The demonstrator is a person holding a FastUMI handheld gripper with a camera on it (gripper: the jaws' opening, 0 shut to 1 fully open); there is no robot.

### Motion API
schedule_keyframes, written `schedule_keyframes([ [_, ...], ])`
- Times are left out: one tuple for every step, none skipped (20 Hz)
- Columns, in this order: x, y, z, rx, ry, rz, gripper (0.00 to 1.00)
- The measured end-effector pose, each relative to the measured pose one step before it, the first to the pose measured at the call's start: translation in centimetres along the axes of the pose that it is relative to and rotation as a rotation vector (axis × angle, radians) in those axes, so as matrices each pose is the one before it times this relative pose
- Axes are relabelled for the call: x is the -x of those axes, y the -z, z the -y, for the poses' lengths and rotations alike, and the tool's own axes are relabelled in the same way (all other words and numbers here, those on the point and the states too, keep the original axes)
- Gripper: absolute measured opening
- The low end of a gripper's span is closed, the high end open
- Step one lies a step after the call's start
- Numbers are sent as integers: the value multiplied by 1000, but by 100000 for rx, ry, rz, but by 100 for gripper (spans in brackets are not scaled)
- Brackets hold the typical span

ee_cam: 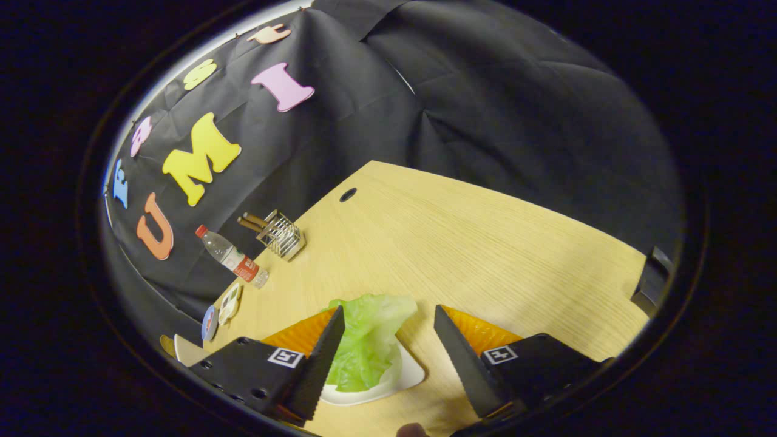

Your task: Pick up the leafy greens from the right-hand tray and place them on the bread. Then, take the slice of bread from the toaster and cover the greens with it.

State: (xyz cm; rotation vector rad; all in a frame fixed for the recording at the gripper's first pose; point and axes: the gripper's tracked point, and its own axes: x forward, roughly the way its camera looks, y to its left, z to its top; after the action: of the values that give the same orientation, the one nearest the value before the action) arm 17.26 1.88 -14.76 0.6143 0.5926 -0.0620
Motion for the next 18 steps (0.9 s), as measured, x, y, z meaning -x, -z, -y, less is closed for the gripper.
schedule_keyframes([
  [-358,90,-161,-98,-475,-1033,77],
  [-398,86,-47,489,-1224,-390,69],
  [-542,381,127,-434,676,-742,61],
  [-42,-369,262,-537,437,-458,52],
  [-443,68,130,-1198,105,-729,44],
  [150,-231,-29,-1166,-229,-151,36],
  [387,-267,-95,774,-267,477,27],
  [-128,-61,-28,2514,-624,1112,22],
  [211,-187,16,2688,455,651,3],
  [65,-83,-234,2690,-352,552,3],
  [329,-394,-377,1911,-426,1377,2],
  [245,-278,-327,1060,-1148,1752,0],
  [344,-299,-232,863,-467,1204,0],
  [587,-185,-322,-234,-1305,1424,0],
  [549,-314,-592,-110,-1261,1273,0],
  [588,-306,-594,175,-1448,1489,0],
  [556,-418,-697,416,-1116,1774,0],
  [477,-324,-761,237,-1271,1661,0],
])
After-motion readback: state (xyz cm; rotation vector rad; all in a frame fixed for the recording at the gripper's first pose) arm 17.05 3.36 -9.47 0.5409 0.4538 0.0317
